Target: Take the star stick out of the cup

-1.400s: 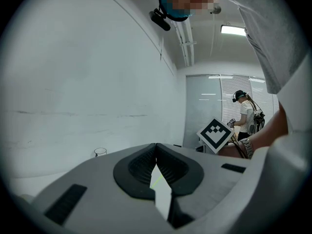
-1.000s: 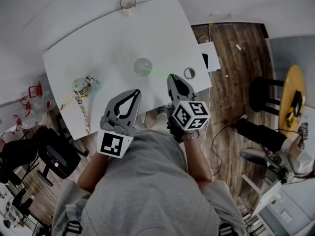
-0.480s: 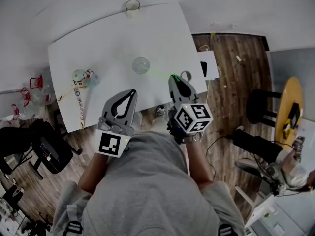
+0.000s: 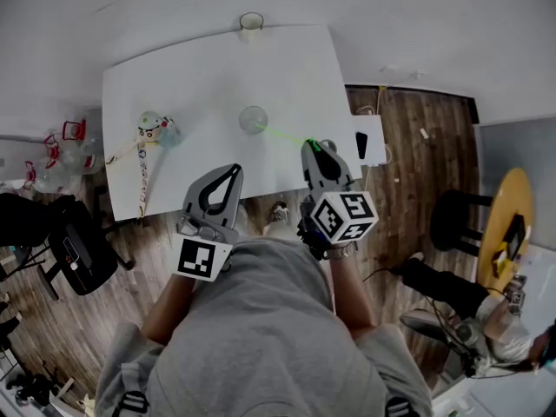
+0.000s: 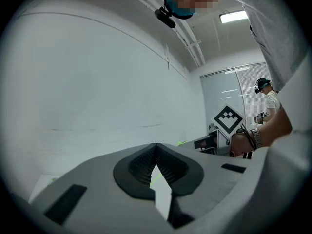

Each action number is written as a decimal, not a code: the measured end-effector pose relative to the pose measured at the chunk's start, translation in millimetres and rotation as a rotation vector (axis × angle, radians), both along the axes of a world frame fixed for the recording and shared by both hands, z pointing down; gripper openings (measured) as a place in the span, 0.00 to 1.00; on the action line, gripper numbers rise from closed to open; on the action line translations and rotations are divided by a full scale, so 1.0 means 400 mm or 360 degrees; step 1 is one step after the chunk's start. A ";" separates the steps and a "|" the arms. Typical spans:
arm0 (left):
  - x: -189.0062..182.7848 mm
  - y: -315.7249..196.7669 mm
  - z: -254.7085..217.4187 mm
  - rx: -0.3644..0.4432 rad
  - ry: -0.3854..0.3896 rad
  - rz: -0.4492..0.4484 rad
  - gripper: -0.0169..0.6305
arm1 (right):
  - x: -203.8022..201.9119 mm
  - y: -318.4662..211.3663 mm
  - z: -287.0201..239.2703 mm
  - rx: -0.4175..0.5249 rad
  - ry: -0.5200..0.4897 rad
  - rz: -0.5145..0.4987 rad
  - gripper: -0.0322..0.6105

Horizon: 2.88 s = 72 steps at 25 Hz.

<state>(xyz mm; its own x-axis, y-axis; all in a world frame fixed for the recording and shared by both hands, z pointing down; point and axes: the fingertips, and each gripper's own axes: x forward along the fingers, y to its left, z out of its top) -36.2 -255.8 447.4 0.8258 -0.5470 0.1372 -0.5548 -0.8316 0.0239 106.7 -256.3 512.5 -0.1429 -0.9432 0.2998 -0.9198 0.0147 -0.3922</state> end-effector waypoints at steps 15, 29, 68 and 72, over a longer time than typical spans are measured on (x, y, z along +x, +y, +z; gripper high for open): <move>-0.047 0.100 -0.003 0.0025 0.0028 -0.0320 0.08 | -0.041 0.069 -0.095 0.0146 0.0289 -0.0315 0.12; 0.001 0.195 0.018 0.0063 0.0019 -0.0338 0.08 | -0.038 0.188 -0.064 0.0127 0.0350 -0.0406 0.12; 0.063 0.123 -0.223 0.0312 0.0161 -0.0339 0.08 | 0.065 0.161 -0.280 0.0405 0.0415 -0.0296 0.12; 0.070 0.110 -0.254 0.0374 0.0155 -0.0344 0.08 | 0.076 0.159 -0.319 0.0447 0.0451 -0.0274 0.12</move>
